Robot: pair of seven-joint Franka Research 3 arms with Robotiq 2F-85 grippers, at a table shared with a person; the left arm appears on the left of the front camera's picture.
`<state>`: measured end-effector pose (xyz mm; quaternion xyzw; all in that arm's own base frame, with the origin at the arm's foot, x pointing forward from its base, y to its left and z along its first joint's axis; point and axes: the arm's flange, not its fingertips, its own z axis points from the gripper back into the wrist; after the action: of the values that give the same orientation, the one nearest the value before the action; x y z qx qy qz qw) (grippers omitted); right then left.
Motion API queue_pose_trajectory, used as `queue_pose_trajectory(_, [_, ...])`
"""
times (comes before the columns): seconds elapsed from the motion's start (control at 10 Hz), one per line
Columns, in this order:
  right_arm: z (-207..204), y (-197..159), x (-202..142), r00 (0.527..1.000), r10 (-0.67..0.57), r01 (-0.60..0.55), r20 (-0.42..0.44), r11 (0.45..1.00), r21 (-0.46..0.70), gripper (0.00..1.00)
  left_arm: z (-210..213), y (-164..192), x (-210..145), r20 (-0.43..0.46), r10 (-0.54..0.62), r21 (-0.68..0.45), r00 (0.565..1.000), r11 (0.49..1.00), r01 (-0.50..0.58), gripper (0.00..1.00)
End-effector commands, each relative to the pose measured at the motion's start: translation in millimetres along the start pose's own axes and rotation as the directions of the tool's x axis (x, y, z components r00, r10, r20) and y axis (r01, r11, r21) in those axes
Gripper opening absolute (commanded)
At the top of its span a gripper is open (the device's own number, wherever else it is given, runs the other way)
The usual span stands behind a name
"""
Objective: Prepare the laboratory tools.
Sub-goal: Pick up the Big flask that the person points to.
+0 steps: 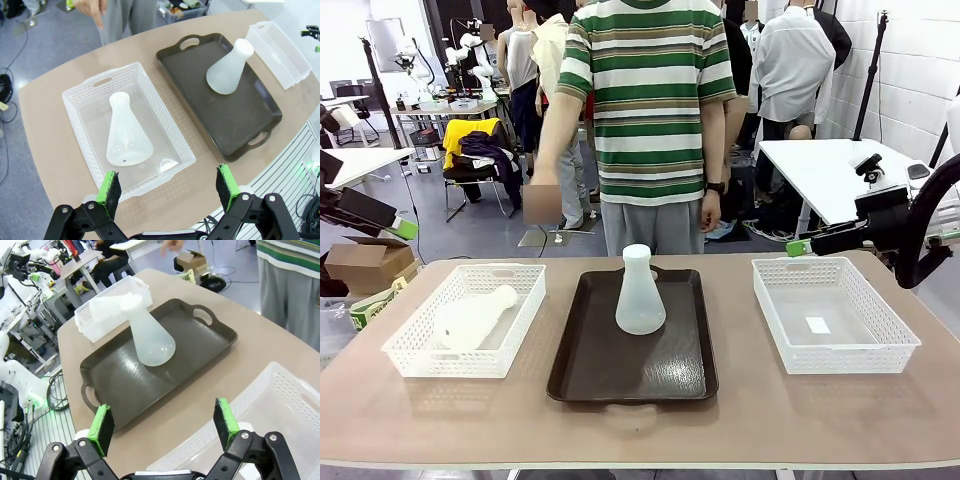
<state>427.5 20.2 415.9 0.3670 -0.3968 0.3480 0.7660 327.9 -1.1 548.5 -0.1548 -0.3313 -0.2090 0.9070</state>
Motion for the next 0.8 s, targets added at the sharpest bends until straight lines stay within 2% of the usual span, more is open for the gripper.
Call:
queue_pose_trajectory(0.0, [-0.9,1.7,-1.0,1.0,0.001,-0.001,-0.001,1.0,0.002,1.0,0.7,3.6,-1.8,-0.007,-0.017,-0.002,1.0,1.0,0.017,1.0])
queue_pose_trajectory(0.7, [-0.9,1.7,-1.0,1.0,0.001,-0.001,-0.001,1.0,0.002,1.0,0.7,3.6,-1.8,-0.007,-0.017,-0.002,1.0,1.0,0.017,1.0])
